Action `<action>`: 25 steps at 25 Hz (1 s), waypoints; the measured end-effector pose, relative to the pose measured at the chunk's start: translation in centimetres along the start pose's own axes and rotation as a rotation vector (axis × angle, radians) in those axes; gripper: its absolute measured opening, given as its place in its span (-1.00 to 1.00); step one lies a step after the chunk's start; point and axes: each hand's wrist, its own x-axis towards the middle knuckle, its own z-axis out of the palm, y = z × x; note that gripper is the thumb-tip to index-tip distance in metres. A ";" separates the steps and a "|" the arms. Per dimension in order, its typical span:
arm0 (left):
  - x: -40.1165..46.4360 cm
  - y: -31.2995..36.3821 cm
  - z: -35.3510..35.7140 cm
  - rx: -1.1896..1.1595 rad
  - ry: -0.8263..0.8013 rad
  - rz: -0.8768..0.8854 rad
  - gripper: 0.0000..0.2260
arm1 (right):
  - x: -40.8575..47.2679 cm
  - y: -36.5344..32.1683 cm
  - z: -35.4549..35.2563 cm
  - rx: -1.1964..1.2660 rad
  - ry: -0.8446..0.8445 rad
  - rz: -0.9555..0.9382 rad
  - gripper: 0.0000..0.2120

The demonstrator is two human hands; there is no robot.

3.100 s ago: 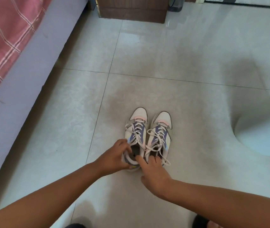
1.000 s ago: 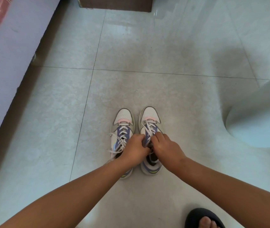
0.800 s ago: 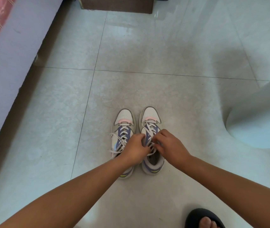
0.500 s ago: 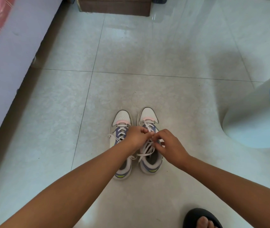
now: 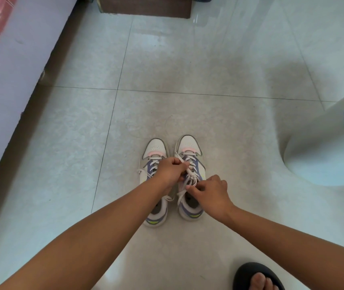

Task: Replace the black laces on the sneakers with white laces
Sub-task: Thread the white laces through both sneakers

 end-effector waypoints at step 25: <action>0.7 0.8 -0.7 -0.219 0.029 -0.151 -0.85 | -0.5 0.4 1.0 -0.161 0.194 -0.024 -0.76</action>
